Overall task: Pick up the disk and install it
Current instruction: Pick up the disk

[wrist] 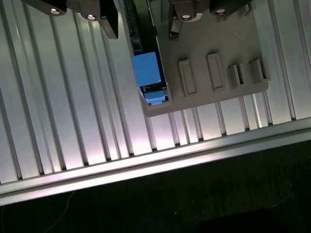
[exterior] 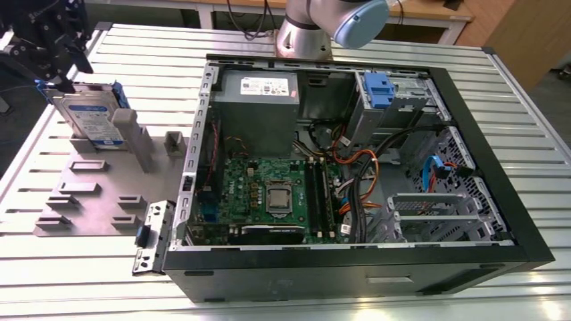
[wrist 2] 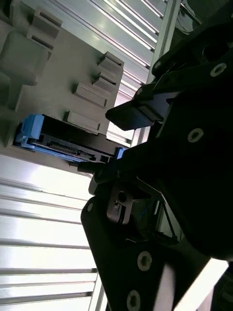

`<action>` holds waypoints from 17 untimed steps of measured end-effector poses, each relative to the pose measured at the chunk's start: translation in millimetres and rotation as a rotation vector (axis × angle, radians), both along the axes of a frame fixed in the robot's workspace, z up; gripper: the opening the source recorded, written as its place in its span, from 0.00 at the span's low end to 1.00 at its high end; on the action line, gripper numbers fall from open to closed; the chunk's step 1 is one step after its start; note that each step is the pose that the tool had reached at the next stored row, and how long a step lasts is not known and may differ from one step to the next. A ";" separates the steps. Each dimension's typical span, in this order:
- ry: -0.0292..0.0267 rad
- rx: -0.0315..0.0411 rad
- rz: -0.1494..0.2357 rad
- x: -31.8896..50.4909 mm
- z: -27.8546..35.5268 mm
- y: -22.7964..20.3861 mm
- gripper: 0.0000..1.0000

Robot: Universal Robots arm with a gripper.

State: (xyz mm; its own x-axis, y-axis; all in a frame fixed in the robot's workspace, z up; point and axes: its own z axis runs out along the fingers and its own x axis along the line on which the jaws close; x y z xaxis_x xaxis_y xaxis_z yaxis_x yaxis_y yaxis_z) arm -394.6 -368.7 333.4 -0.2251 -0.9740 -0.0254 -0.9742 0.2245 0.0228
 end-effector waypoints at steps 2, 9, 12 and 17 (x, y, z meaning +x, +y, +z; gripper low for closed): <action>0.0001 -0.0001 0.035 0.0 -0.4 0.0 0.53; -0.0007 -0.0001 0.160 0.0 -4.1 -0.1 0.53; -0.0007 -0.0002 0.190 -0.2 -5.4 -0.1 0.53; -0.0006 -0.0002 0.204 -0.5 -6.3 0.0 0.53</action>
State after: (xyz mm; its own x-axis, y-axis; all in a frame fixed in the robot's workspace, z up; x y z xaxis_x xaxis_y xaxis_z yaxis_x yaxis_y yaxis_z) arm -395.2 -368.8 327.1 -0.0227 -0.9994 -0.0252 -0.9995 0.0222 0.0222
